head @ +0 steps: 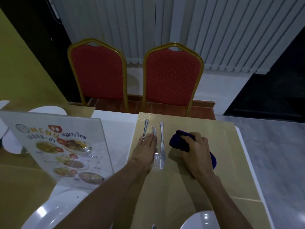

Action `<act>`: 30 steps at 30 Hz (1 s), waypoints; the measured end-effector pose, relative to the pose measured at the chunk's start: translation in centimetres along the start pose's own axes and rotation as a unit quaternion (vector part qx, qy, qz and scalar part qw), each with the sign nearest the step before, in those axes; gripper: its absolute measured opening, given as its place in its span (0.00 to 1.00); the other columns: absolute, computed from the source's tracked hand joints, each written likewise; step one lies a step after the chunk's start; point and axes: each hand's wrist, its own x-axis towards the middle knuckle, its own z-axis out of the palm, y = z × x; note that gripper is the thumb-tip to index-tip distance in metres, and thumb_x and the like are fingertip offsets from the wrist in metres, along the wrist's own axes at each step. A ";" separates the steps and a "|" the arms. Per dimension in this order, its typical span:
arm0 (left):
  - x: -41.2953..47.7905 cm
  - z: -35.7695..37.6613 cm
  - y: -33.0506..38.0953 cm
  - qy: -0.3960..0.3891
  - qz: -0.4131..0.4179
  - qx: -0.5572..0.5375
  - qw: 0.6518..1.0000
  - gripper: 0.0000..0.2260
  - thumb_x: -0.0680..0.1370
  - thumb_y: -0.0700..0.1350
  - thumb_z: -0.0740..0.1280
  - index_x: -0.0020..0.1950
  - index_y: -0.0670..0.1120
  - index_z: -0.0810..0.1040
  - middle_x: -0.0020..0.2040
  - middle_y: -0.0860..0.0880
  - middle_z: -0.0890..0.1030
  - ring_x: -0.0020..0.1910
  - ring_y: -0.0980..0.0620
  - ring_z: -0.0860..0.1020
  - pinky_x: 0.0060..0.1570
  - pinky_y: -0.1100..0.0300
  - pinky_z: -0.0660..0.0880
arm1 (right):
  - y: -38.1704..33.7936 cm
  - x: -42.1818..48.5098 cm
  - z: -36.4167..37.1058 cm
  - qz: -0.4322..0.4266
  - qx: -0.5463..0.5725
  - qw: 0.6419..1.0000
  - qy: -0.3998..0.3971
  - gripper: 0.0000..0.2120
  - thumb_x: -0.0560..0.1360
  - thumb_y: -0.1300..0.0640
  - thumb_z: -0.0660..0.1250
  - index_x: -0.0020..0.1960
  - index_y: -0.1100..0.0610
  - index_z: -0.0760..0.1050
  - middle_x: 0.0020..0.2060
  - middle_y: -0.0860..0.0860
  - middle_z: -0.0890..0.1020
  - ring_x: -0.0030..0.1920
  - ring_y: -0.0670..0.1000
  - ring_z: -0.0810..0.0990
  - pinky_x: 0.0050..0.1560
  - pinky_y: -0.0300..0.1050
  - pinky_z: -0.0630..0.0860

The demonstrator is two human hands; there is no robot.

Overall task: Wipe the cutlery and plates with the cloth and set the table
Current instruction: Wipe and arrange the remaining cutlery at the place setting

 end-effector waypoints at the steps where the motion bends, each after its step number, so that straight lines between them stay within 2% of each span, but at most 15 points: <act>1: 0.3 -0.4 -0.1 -0.006 0.001 0.005 1.000 0.43 0.77 0.46 0.67 0.80 0.41 0.40 0.81 0.44 0.42 0.80 0.46 0.40 0.78 0.49 0.41 | 0.1 0.3 0.1 -0.003 -0.001 1.000 0.004 0.27 0.71 0.60 0.73 0.70 0.54 0.73 0.67 0.52 0.73 0.66 0.56 0.67 0.63 0.53 0.71; 4: 0.7 -1.6 -0.5 -0.007 0.001 -0.004 1.000 0.42 0.78 0.46 0.65 0.80 0.40 0.38 0.81 0.43 0.40 0.80 0.46 0.39 0.78 0.50 0.40 | 0.3 0.9 0.2 -0.011 -0.010 1.000 0.015 0.25 0.73 0.61 0.72 0.69 0.54 0.73 0.66 0.53 0.74 0.65 0.56 0.68 0.63 0.52 0.72; 7: 0.4 -2.1 -0.6 0.004 -0.011 -0.066 0.998 0.38 0.82 0.48 0.61 0.80 0.41 0.37 0.81 0.44 0.38 0.79 0.47 0.38 0.78 0.50 0.41 | 0.5 1.2 0.4 -0.018 -0.011 1.000 0.017 0.25 0.73 0.62 0.72 0.69 0.55 0.74 0.66 0.54 0.74 0.65 0.56 0.68 0.62 0.52 0.72; 9: 0.1 -2.3 -0.8 -0.002 -0.022 -0.097 0.995 0.39 0.82 0.48 0.63 0.80 0.42 0.36 0.80 0.45 0.37 0.79 0.47 0.37 0.78 0.50 0.42 | 0.5 1.3 0.5 -0.022 -0.002 1.000 0.019 0.25 0.72 0.62 0.73 0.69 0.56 0.74 0.65 0.55 0.75 0.64 0.57 0.69 0.61 0.53 0.73; 14: -1.0 -2.1 -1.0 -0.014 -0.035 -0.085 0.996 0.40 0.81 0.42 0.64 0.79 0.40 0.36 0.80 0.42 0.36 0.79 0.45 0.36 0.78 0.53 0.48 | 0.3 1.1 0.9 -0.025 -0.006 0.999 0.021 0.25 0.73 0.62 0.73 0.68 0.56 0.75 0.65 0.55 0.75 0.63 0.58 0.70 0.61 0.54 0.73; 19: -1.5 -2.6 -1.0 -0.017 -0.034 -0.091 0.995 0.40 0.82 0.46 0.64 0.79 0.40 0.36 0.80 0.43 0.35 0.79 0.45 0.35 0.78 0.51 0.44 | 0.4 1.2 0.9 -0.024 -0.013 0.999 0.023 0.24 0.73 0.62 0.72 0.68 0.56 0.74 0.65 0.55 0.75 0.63 0.57 0.70 0.61 0.54 0.73; 21: -0.9 -2.8 -0.8 -0.005 -0.022 -0.091 0.996 0.37 0.83 0.49 0.61 0.80 0.41 0.37 0.80 0.44 0.35 0.78 0.45 0.34 0.78 0.49 0.41 | 0.4 1.2 0.9 -0.021 -0.014 0.999 0.024 0.24 0.74 0.63 0.72 0.69 0.56 0.74 0.65 0.55 0.75 0.63 0.57 0.70 0.61 0.54 0.73; 25: 0.8 -2.2 -0.3 -0.027 0.003 -0.076 0.997 0.27 0.86 0.52 0.45 0.80 0.44 0.39 0.80 0.47 0.37 0.79 0.48 0.36 0.78 0.48 0.41 | 0.4 1.3 0.9 -0.020 -0.018 0.999 0.021 0.24 0.74 0.63 0.71 0.69 0.55 0.74 0.65 0.54 0.74 0.64 0.56 0.69 0.61 0.51 0.73; 30: 0.7 -0.5 -1.4 -0.023 0.021 -0.039 0.999 0.31 0.84 0.49 0.53 0.80 0.43 0.39 0.80 0.45 0.37 0.79 0.47 0.36 0.78 0.48 0.40 | 0.5 1.5 0.8 -0.020 -0.016 0.999 0.020 0.24 0.74 0.62 0.71 0.69 0.55 0.74 0.65 0.54 0.74 0.63 0.56 0.70 0.61 0.53 0.73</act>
